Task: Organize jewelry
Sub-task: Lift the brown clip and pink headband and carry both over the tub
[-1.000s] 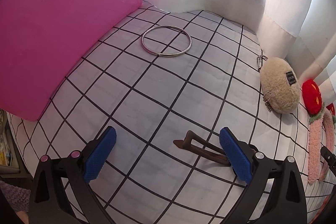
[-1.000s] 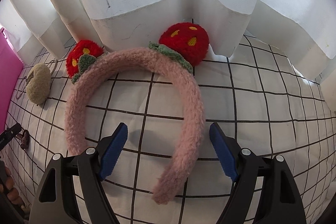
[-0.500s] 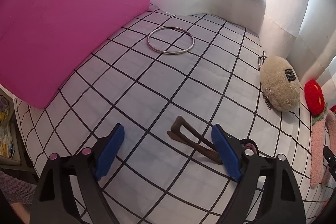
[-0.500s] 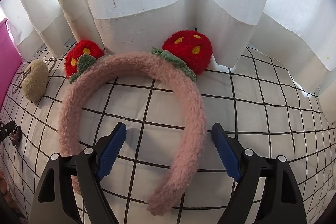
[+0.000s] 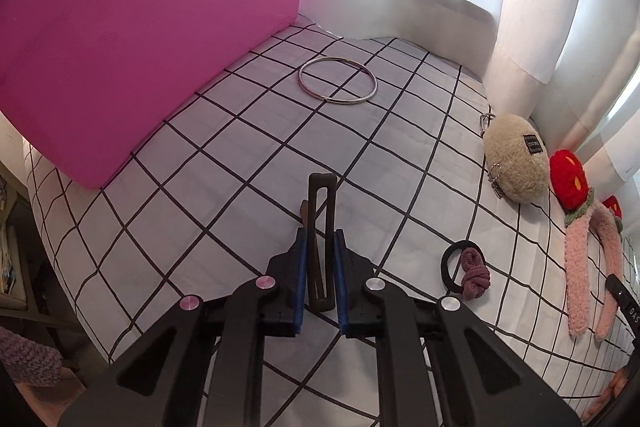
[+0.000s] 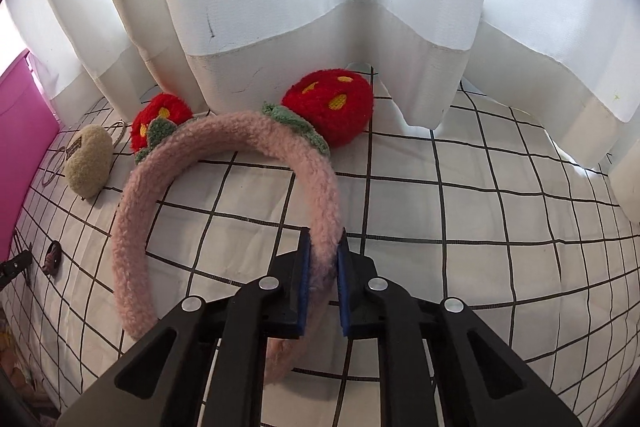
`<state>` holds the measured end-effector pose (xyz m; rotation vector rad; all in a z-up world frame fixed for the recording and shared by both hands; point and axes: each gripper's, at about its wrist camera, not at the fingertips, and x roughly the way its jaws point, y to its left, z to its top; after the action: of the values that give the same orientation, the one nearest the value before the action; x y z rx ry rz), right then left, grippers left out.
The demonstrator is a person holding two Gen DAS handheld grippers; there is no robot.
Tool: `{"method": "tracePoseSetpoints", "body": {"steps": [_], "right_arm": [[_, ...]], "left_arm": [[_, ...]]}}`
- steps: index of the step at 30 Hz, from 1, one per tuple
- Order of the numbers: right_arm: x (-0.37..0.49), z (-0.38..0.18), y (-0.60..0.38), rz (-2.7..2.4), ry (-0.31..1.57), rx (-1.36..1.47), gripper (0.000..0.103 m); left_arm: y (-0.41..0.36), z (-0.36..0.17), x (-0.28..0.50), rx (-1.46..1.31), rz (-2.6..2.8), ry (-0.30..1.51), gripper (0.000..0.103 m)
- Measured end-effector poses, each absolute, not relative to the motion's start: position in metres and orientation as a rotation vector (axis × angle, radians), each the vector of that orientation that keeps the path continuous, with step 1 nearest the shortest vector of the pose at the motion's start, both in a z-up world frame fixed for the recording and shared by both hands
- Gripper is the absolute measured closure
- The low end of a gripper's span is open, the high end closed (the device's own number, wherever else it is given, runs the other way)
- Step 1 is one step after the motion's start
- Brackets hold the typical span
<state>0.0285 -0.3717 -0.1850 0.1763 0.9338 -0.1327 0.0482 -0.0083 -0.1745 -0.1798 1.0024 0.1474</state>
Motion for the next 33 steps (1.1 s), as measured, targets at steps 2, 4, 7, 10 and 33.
{"method": "tracePoseSetpoints", "body": {"steps": [2, 4, 7, 10, 33], "right_arm": [[0.021, -0.181, -0.374, -0.127, 0.916, 0.189, 0.092], [0.015, -0.176, -0.373, -0.119, 0.898, 0.193, 0.092], [0.005, -0.165, -0.372, -0.108, 0.869, 0.189, 0.092], [-0.003, -0.15, -0.37, -0.101, 0.837, 0.166, 0.093], [-0.031, -0.054, -0.377, 0.011, 0.699, 0.106, 0.092]], "left_arm": [[-0.009, -0.168, 0.045, -0.172, 0.135, 0.989, 0.091], [-0.011, -0.161, 0.045, -0.169, 0.123, 0.979, 0.091], [-0.015, -0.149, 0.043, -0.15, 0.112, 0.964, 0.091], [-0.019, -0.139, 0.043, -0.132, 0.108, 0.949, 0.091], [-0.028, -0.066, 0.019, -0.149, 0.092, 0.877, 0.091]]}}
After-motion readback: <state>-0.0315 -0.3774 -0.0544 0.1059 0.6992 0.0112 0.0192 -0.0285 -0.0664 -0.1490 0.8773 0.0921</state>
